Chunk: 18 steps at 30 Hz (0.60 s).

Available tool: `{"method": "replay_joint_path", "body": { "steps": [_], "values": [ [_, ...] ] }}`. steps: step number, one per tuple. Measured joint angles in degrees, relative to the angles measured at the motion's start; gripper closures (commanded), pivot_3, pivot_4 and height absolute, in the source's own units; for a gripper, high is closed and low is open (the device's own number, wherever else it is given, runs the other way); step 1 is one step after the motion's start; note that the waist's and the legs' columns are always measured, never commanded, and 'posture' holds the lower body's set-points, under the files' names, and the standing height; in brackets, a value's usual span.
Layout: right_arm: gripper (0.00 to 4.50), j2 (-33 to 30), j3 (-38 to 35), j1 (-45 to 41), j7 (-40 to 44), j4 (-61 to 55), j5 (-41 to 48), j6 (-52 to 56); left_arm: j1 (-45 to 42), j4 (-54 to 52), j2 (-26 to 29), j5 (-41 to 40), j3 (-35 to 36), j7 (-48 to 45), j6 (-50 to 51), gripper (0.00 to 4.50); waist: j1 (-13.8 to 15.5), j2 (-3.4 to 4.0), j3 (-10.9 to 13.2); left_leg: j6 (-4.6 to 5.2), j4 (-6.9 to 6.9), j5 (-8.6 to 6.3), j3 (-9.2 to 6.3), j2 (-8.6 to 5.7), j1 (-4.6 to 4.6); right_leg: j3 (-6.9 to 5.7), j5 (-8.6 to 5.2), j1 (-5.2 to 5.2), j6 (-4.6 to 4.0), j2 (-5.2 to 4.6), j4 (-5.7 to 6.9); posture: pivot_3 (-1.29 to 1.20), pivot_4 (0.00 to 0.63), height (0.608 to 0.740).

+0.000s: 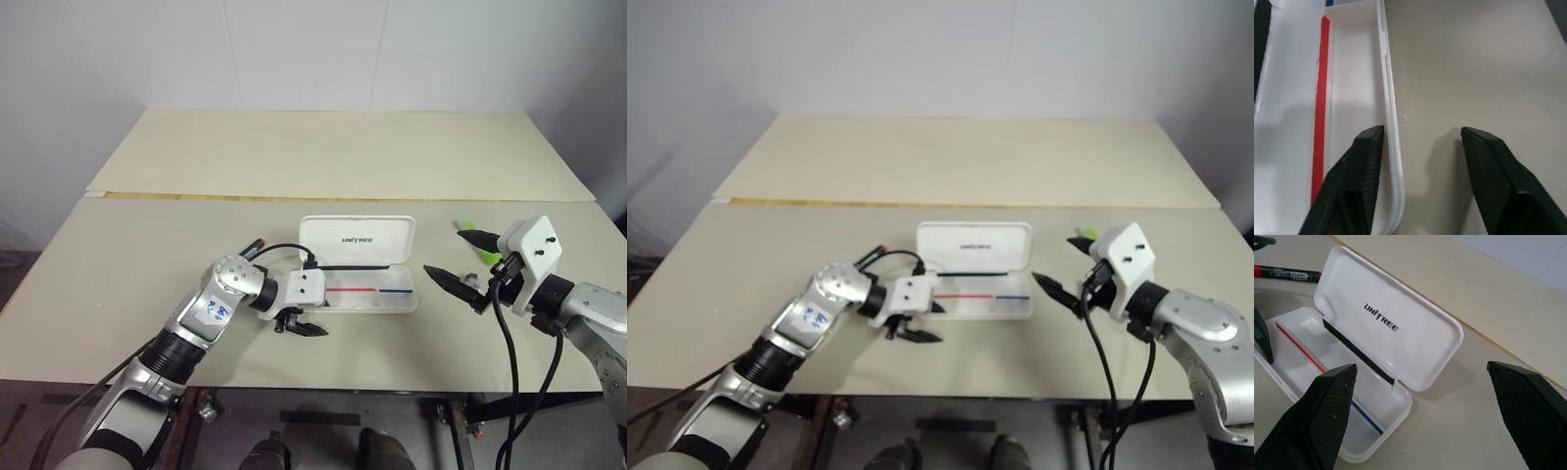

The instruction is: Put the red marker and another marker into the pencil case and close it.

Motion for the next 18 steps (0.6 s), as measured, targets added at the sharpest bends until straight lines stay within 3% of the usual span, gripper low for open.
{"method": "replay_joint_path", "body": {
  "steps": [2,4,9,18],
  "values": [
    [0.00,0.17,0.04,0.01,0.00,-0.01,0.00,-0.02,0.07,-1.55,0.12,-0.86,0.12,-0.10,0.04,2.03,0.15,0.00,0.00,0.00,-0.01,0.00,0.00,0.00,0.00,0.00,0.00,0.00,0.00,0.00,-0.01,0.00,0.150,0.740],
    [0.00,0.38,0.14,0.04,0.00,-0.02,-0.01,-0.03,0.12,-2.48,0.31,-1.64,0.24,-0.02,0.47,1.67,0.21,0.00,0.00,0.00,-0.01,0.00,0.01,0.00,0.00,0.01,0.00,-0.01,0.00,0.00,-0.01,0.00,0.150,0.740],
    [0.00,0.78,0.54,0.03,0.03,-0.01,-0.03,-0.13,0.51,-3.49,0.38,-4.52,2.83,1.30,1.12,0.17,0.28,0.00,0.00,0.00,0.01,0.00,0.02,0.00,0.02,0.02,0.00,-0.01,-0.01,0.00,0.01,0.00,0.150,0.740],
    [0.00,0.75,0.76,-1.03,2.02,0.65,0.10,-1.23,3.03,-5.56,2.57,-11.73,12.31,3.73,0.31,0.06,0.02,0.00,0.00,-0.02,-0.05,0.01,0.02,0.02,0.03,0.02,0.01,-0.01,-0.01,0.01,0.00,0.00,0.150,0.740]
  ]
}}
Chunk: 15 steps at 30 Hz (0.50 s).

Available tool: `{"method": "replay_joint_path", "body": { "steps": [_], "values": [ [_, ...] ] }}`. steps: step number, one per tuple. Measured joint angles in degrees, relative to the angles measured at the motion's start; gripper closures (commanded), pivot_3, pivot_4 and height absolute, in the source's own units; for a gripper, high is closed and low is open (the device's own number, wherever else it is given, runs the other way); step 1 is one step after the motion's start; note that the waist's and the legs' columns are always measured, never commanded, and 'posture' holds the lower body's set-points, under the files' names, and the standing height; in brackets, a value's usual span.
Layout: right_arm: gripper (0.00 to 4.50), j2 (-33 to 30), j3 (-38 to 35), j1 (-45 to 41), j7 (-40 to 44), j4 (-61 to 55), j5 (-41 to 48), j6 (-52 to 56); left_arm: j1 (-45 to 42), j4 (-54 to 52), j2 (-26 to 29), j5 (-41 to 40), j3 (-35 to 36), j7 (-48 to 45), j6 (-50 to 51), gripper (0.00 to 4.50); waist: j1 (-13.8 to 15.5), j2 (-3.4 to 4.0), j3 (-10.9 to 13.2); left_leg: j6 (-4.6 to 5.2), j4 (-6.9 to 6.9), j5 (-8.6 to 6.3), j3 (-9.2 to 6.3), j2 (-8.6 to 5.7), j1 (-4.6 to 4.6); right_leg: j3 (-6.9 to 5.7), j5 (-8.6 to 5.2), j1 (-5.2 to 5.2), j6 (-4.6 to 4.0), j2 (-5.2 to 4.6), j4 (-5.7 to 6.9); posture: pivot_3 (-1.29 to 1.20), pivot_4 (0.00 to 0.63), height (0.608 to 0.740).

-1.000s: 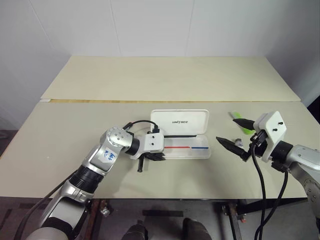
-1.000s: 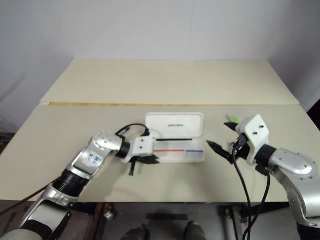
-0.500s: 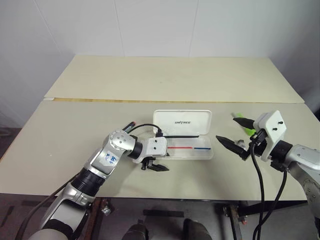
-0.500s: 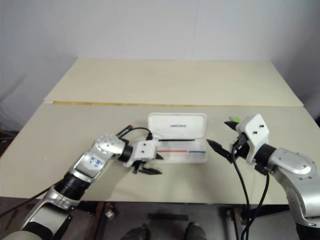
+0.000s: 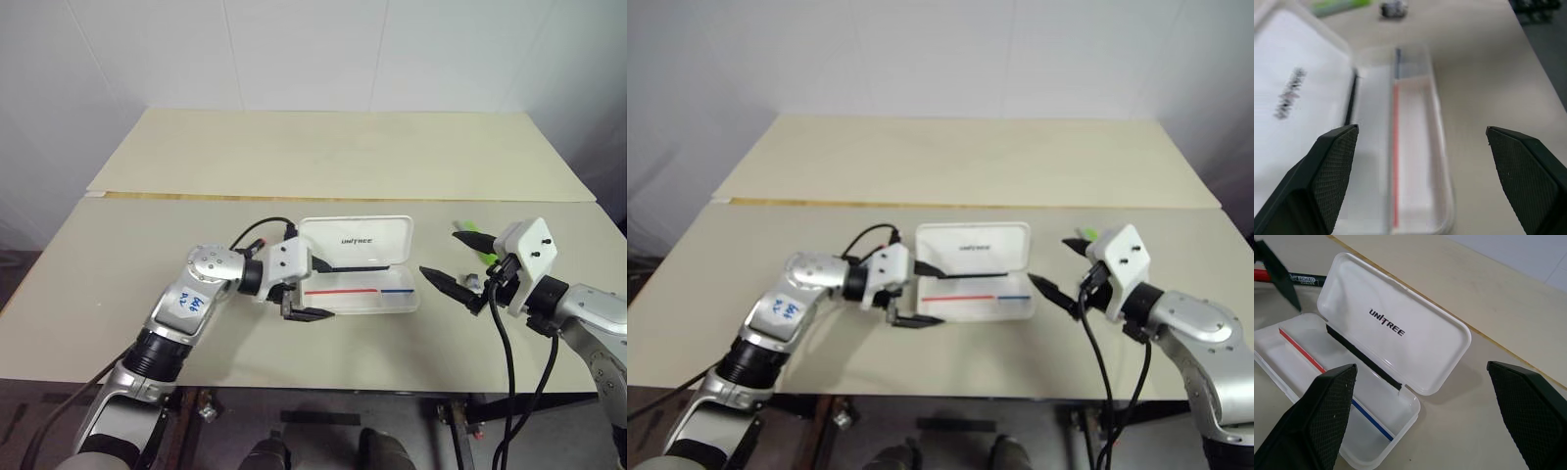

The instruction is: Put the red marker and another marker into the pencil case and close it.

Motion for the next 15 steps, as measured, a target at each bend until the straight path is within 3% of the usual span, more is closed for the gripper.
{"method": "replay_joint_path", "body": {
  "steps": [4,10,15],
  "values": [
    [0.00,-0.25,0.05,-0.63,3.23,-0.14,1.88,-0.07,2.90,-1.54,3.06,-2.25,3.75,0.85,0.67,0.06,-0.02,0.00,0.00,0.01,0.00,-0.01,0.00,0.00,0.01,0.00,0.00,0.01,0.00,0.00,-0.02,0.00,0.150,0.740],
    [0.00,-1.10,1.14,-2.25,8.24,-3.21,6.72,0.15,7.43,-2.97,7.18,-2.26,11.78,10.68,9.81,0.06,-0.21,0.00,0.00,0.02,0.01,-0.01,-0.01,0.02,0.04,0.01,0.00,0.01,-0.01,0.02,0.00,0.00,0.150,0.740],
    [0.00,-2.95,2.07,-5.37,11.04,-4.40,8.78,0.20,9.38,-4.42,8.68,-0.64,12.76,18.12,16.13,0.06,0.11,-0.01,0.01,0.00,0.02,-0.02,-0.01,0.03,0.03,0.00,0.00,0.00,-0.01,0.02,0.00,0.00,0.150,0.740]
  ]
}}
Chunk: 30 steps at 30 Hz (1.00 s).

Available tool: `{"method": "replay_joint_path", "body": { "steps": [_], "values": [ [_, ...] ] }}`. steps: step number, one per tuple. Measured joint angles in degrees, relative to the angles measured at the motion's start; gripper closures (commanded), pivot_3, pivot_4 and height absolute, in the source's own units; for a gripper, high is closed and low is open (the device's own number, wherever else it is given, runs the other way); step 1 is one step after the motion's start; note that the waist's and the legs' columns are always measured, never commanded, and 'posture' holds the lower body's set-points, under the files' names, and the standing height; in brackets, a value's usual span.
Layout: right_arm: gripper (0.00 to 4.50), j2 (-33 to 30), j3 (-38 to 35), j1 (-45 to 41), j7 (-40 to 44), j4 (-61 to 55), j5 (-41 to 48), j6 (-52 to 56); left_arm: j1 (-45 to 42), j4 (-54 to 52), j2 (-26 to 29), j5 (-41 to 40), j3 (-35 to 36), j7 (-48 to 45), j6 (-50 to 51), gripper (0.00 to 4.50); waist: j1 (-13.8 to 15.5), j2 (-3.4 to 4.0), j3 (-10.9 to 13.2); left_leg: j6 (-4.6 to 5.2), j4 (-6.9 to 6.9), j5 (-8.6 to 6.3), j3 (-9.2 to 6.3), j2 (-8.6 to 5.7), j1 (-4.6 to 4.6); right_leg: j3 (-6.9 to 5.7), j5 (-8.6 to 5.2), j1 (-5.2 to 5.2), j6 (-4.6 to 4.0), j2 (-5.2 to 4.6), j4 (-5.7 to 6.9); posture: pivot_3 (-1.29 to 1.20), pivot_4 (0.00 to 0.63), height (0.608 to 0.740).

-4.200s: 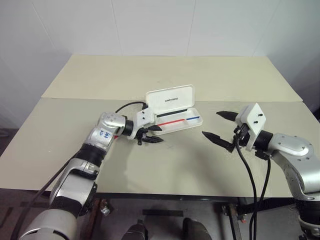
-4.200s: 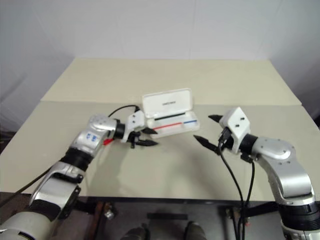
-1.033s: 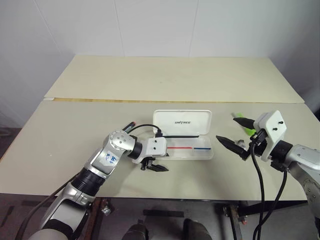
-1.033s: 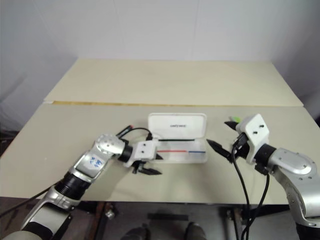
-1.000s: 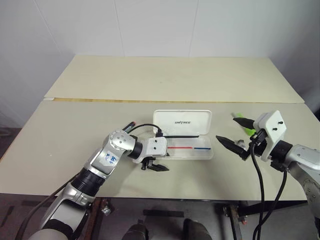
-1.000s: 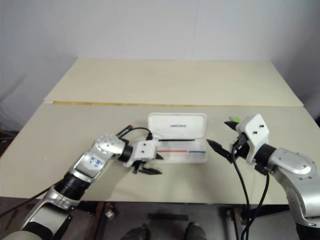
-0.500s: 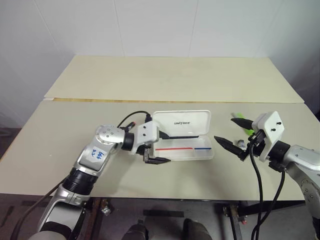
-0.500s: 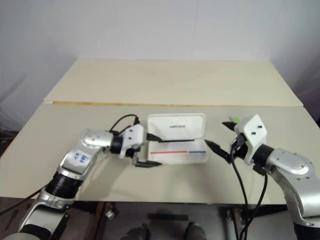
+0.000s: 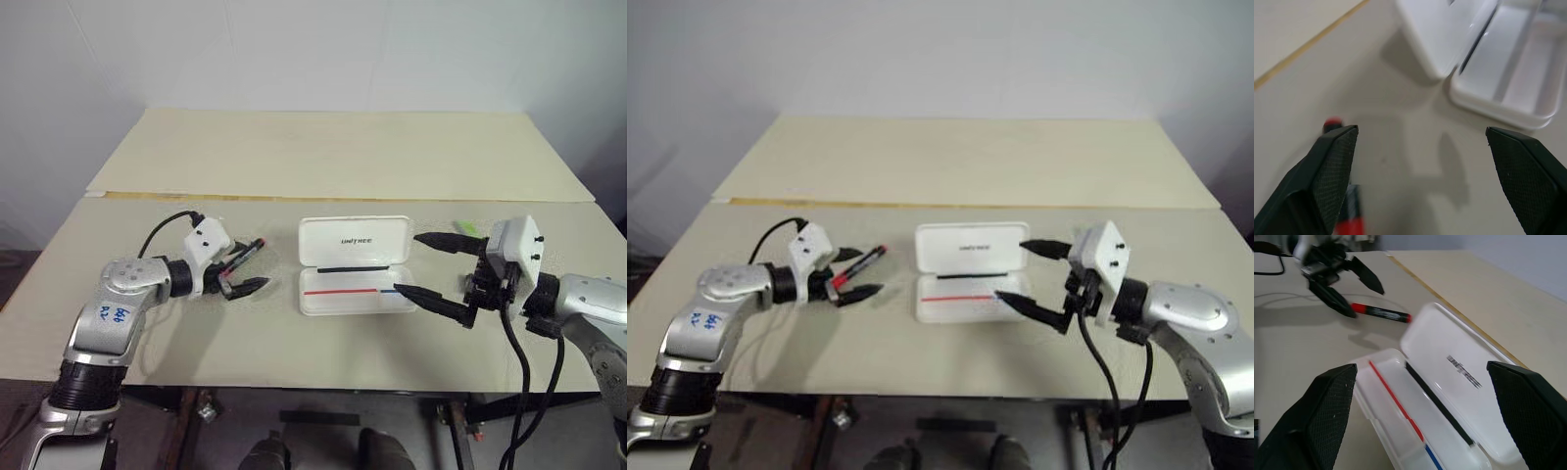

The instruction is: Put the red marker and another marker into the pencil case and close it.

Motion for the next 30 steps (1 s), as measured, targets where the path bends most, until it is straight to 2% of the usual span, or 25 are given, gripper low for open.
{"method": "replay_joint_path", "body": {
  "steps": [6,12,20,23,30],
  "values": [
    [0.00,-3.01,0.05,-4.63,2.87,0.05,2.09,0.49,-1.05,2.29,0.31,2.64,-1.61,4.72,2.94,0.06,0.38,0.00,0.00,-0.03,-0.02,-0.01,0.00,0.00,-0.01,-0.01,0.00,0.00,-0.01,0.00,-0.03,0.00,0.150,0.740],
    [0.00,-4.17,0.41,-5.81,3.34,2.21,1.67,1.13,-6.45,11.82,-1.30,6.02,-5.25,8.38,2.71,0.06,0.40,0.00,0.00,-0.04,-0.04,-0.01,0.01,-0.01,-0.03,-0.01,0.00,-0.02,-0.01,0.00,-0.03,0.00,0.150,0.740],
    [0.00,-4.17,0.16,-4.37,-0.01,0.99,1.82,2.93,-10.99,20.60,-3.66,7.04,-8.10,7.04,-1.26,0.06,0.70,0.00,0.00,-0.11,0.02,0.00,0.03,-0.02,-0.06,-0.01,0.01,0.00,0.00,-0.01,-0.09,0.00,0.150,0.740],
    [0.00,-4.19,-0.28,-3.71,-0.95,-0.49,2.34,3.85,-11.74,21.83,-3.67,7.18,-8.41,6.17,-0.89,0.67,0.65,0.00,-0.01,-0.06,0.04,-0.03,0.03,-0.01,-0.01,-0.01,0.01,0.01,-0.01,-0.01,-0.04,0.00,0.150,0.740],
    [0.00,-4.68,-2.48,-2.28,-2.35,-1.68,2.98,4.99,-11.88,22.01,-3.90,7.04,-9.28,4.37,-0.27,2.97,0.47,0.00,-0.01,-0.11,0.03,0.02,0.03,0.02,0.07,-0.01,0.16,0.02,-0.14,0.01,0.04,0.00,0.150,0.740]
  ]
}}
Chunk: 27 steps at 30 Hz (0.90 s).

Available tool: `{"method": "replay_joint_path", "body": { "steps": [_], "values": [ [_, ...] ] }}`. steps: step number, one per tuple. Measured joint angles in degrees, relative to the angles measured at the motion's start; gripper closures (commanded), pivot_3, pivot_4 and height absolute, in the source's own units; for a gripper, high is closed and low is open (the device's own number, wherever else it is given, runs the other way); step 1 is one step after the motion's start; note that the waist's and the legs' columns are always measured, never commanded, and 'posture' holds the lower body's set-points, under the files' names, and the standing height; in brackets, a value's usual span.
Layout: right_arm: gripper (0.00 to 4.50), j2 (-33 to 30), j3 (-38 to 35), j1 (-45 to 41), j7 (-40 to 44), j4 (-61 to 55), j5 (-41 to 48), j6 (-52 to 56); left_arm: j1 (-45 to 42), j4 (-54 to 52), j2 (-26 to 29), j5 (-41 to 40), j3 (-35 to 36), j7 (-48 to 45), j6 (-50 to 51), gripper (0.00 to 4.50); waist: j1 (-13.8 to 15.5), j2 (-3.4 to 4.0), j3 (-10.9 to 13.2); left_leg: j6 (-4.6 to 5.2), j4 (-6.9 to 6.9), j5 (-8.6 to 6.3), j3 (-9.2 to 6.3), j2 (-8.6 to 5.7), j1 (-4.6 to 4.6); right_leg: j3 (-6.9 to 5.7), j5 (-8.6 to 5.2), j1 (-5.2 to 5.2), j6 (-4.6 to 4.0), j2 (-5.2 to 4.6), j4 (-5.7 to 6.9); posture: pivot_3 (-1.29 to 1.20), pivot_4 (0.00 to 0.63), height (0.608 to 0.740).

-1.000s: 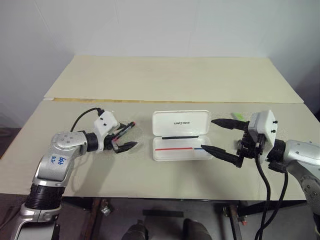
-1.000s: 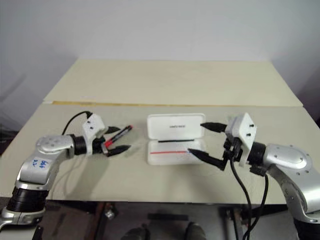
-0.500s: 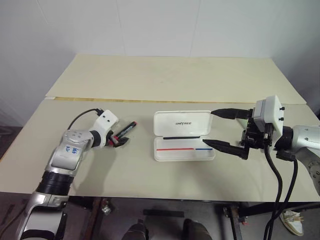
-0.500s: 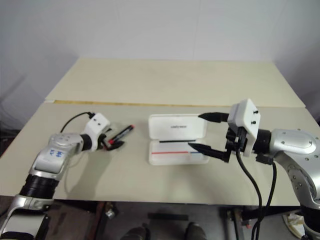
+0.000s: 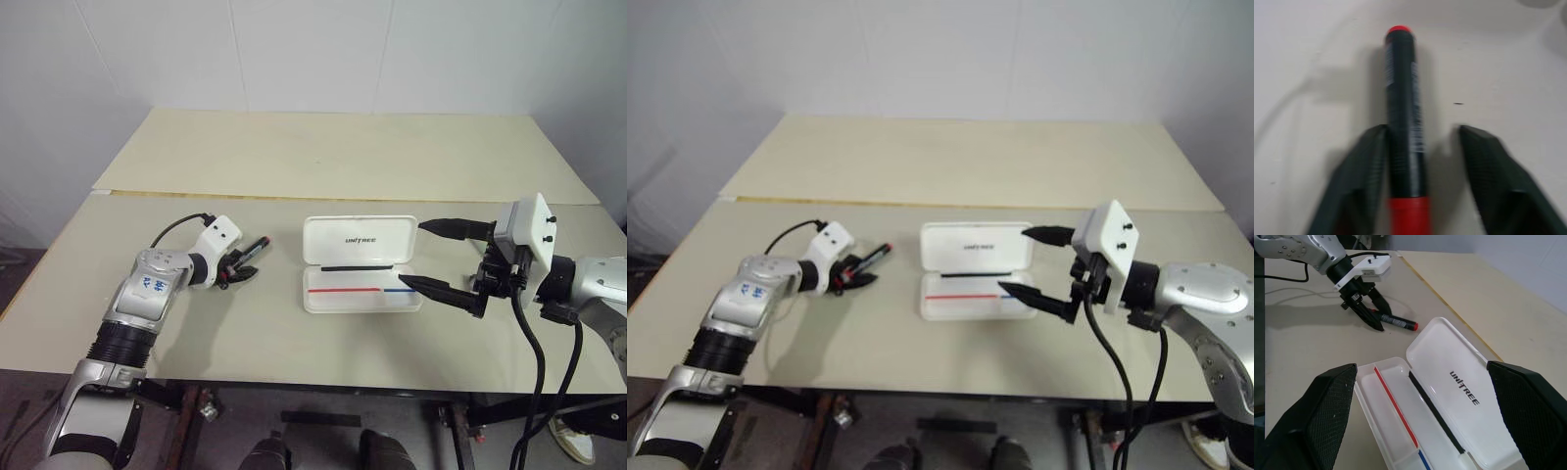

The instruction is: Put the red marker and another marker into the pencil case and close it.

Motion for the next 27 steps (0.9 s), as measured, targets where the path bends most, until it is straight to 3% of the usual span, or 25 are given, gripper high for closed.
{"method": "replay_joint_path", "body": {
  "steps": [3,16,27],
  "values": [
    [0.00,-0.09,-0.01,0.27,-0.17,-0.56,0.13,0.08,0.00,0.22,-0.02,0.02,-0.15,-0.02,-0.04,3.90,-0.13,0.00,0.00,-0.03,0.00,0.05,0.01,0.03,0.01,0.00,0.11,0.00,-0.06,0.03,-0.01,0.00,0.150,0.740],
    [0.00,-0.09,0.03,0.46,-0.72,-0.37,-0.19,-0.17,2.06,0.45,-0.38,-1.93,2.24,-0.40,-5.50,3.93,-0.08,-0.01,0.00,-0.02,-0.04,0.07,0.02,0.07,-0.07,0.00,0.15,-0.05,-0.08,0.06,-0.10,0.00,0.150,0.740],
    [0.00,-0.09,0.08,1.03,-0.35,3.10,-2.73,-1.83,2.76,-7.61,4.67,-10.96,6.31,-16.98,-16.98,3.93,-0.16,-0.02,0.01,0.03,-0.14,0.00,0.10,0.10,-0.20,-0.01,0.14,-0.09,-0.08,0.08,-0.32,0.00,0.150,0.740]
  ]
}}
